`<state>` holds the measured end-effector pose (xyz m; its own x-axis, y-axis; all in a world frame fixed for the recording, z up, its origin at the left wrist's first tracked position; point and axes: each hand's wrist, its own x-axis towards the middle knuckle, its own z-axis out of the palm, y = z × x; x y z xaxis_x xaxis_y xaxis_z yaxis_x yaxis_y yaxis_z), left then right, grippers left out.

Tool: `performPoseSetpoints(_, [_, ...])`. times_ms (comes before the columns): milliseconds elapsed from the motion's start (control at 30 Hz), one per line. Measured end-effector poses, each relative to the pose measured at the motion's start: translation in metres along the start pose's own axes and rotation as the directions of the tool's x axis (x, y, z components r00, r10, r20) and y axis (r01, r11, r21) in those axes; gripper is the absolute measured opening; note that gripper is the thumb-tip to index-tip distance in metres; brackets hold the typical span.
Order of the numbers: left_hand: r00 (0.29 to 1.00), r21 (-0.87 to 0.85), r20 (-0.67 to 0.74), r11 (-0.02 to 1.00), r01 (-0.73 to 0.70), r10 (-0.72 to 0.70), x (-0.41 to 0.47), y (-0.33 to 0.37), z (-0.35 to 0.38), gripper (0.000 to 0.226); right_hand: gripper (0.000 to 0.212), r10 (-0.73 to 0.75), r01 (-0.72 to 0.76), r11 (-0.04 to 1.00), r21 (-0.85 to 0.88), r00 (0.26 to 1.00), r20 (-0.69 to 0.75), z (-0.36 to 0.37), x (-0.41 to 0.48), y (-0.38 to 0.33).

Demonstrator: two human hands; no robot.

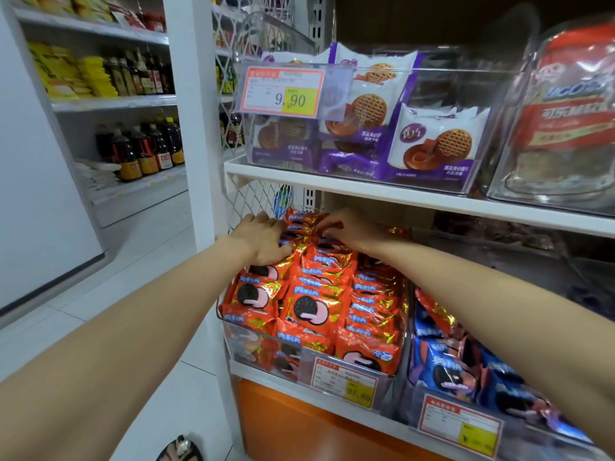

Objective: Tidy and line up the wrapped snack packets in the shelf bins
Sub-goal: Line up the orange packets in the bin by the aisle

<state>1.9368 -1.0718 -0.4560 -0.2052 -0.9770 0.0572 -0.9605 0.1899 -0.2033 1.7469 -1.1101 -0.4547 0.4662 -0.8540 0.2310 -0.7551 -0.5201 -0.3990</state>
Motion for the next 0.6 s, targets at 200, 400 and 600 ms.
performPoseSetpoints(200, [0.995,-0.289,-0.077,0.953,-0.086,0.067,0.003,0.017,-0.009,0.05,0.027,0.093,-0.09,0.995,0.038,0.991,-0.091,-0.03,-0.019,0.031])
performPoseSetpoints(400, [0.976,-0.331,-0.012,0.92,-0.209,0.218,0.003,0.05,-0.011,0.055,0.026,0.063,-0.054,0.973,-0.225,0.997,0.035,-0.036,-0.044,0.057])
performPoseSetpoints(600, [0.973,-0.2,0.078,0.959,-0.199,0.218,0.011,0.069,-0.008,0.054,0.031,0.094,-0.088,0.955,-0.283,0.996,0.008,-0.043,-0.052,0.056])
